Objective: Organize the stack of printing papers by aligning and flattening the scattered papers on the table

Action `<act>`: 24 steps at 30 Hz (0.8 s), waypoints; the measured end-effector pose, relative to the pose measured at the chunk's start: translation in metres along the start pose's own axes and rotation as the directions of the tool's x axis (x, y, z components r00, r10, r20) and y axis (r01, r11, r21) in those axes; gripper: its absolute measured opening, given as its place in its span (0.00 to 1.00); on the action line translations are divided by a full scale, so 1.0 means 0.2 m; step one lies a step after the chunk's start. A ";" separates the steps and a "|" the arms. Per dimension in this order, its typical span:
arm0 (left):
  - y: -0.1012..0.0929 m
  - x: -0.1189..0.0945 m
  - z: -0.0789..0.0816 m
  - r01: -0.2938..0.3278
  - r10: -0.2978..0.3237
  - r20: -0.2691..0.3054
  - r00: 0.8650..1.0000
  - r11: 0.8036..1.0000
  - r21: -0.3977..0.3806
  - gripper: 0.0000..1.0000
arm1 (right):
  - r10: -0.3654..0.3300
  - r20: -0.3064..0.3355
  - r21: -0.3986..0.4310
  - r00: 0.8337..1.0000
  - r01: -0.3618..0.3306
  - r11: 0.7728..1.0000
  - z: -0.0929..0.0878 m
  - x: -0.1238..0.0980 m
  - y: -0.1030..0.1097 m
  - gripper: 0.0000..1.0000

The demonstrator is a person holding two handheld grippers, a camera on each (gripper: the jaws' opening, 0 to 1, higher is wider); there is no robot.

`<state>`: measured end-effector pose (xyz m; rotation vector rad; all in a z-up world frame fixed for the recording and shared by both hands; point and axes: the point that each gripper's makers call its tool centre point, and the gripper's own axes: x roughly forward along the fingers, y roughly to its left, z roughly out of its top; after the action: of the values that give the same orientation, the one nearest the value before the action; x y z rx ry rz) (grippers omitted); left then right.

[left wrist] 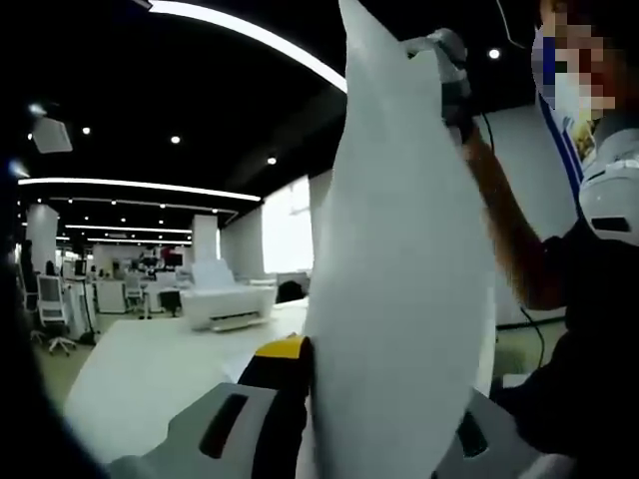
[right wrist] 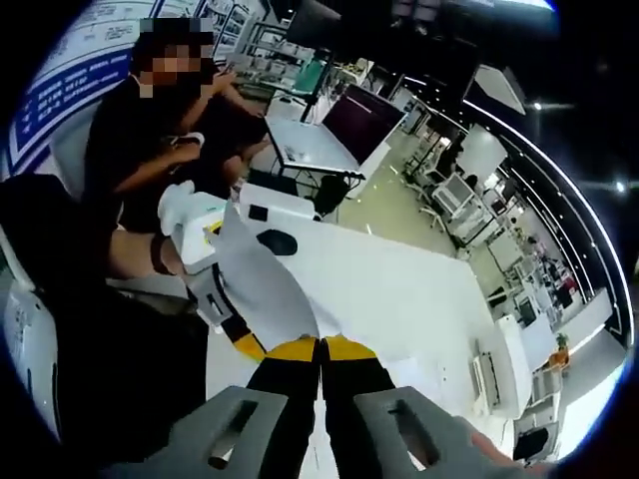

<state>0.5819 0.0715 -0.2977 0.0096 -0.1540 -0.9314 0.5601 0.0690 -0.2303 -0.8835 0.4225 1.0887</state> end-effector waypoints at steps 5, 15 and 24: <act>0.00 0.00 0.00 0.000 0.000 -0.001 1.000 1.000 0.001 0.29 | 0.005 -0.006 -0.010 1.000 -0.005 1.000 0.02 0.02 0.00 0.00; 0.01 -0.01 -0.01 -0.006 0.006 -0.005 1.000 1.000 0.016 0.18 | 0.009 -0.001 -0.017 1.000 -0.009 1.000 0.04 0.03 -0.02 0.00; 0.02 -0.01 0.00 -0.019 0.019 -0.001 1.000 0.999 0.029 0.12 | 0.000 0.013 -0.049 1.000 0.001 0.999 0.07 0.03 -0.03 0.00</act>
<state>0.5839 0.0762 -0.2984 0.0355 -0.1660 -0.9103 0.5670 0.0826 -0.2238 -0.9195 0.3861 1.1080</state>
